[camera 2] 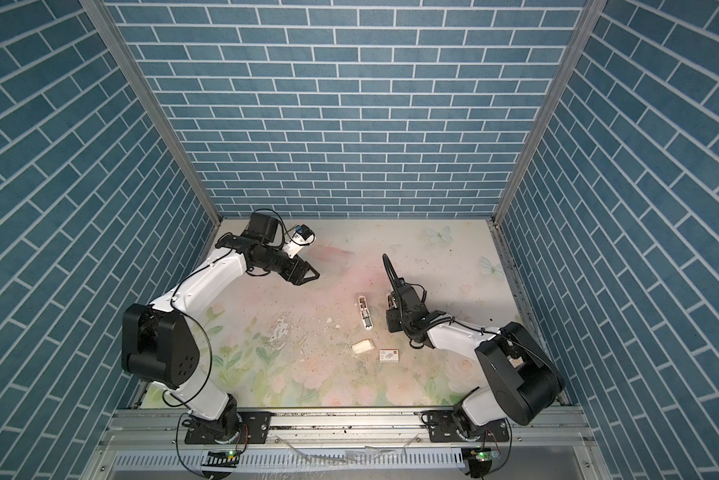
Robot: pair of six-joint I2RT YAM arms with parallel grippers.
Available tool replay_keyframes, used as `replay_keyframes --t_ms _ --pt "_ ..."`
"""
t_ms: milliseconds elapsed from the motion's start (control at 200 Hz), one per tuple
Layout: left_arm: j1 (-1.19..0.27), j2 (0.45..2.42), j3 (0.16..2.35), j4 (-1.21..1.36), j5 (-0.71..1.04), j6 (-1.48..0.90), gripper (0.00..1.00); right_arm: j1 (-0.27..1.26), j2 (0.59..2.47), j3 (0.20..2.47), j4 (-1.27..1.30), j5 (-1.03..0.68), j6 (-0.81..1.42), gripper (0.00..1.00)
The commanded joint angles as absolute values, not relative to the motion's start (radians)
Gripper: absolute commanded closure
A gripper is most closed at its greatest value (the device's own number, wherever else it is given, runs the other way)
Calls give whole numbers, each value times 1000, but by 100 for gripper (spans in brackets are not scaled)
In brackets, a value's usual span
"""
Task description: Load the staples into the stapler
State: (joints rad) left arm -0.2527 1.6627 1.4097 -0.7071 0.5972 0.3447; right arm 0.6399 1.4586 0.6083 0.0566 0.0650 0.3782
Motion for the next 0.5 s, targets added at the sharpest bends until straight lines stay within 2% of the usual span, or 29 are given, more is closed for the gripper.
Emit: replay_keyframes --t_ms 0,495 --pt "-245 1673 1435 -729 617 348 18 624 1478 593 12 68 396 87" --pt "-245 1649 1391 -687 632 338 18 617 1579 686 -23 129 426 87"
